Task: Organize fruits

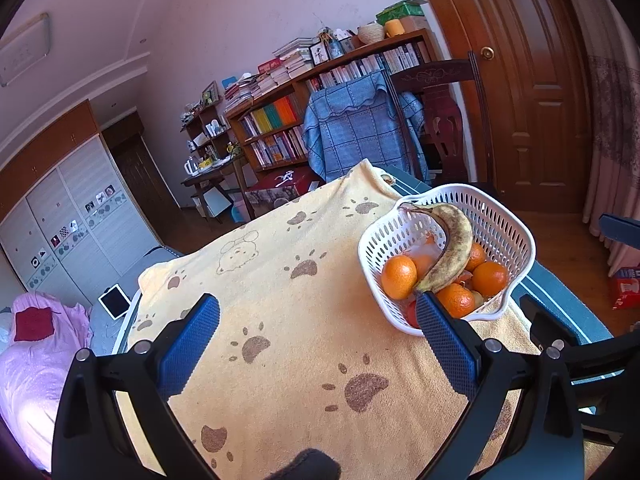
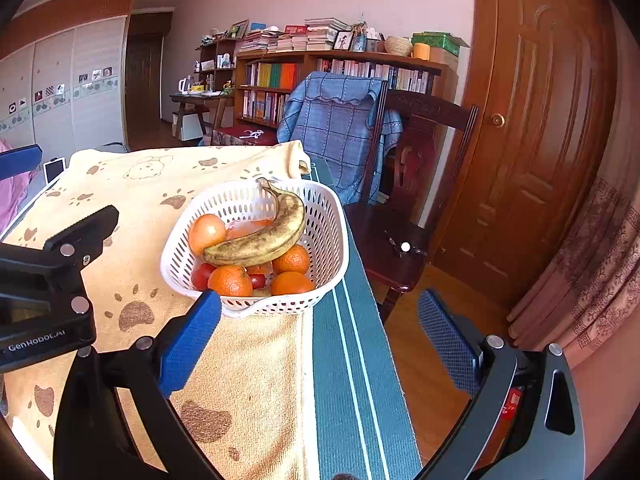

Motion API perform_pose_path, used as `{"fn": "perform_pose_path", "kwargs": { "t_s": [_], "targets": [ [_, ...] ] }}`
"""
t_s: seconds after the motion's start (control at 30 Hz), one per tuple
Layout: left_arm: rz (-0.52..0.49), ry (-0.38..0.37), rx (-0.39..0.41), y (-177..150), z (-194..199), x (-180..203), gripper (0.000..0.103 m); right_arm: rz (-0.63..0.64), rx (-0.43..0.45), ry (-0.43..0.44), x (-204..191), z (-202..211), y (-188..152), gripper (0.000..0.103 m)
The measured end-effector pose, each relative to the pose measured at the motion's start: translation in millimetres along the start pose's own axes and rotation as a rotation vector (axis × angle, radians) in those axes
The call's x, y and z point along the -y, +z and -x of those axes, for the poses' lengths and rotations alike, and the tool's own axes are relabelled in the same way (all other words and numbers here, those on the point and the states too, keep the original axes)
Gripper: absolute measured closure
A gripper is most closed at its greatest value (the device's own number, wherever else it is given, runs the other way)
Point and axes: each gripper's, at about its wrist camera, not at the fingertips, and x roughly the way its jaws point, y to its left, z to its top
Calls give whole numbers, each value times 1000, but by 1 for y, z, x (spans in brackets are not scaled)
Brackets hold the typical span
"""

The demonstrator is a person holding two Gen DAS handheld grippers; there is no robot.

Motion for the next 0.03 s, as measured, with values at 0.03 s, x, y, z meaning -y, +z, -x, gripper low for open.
{"fn": "perform_pose_path", "kwargs": {
  "t_s": [0.03],
  "targets": [
    [11,-7,-13,-3,-2,-4,5,3,-7,11,-3,-1,-1,3]
  ]
}}
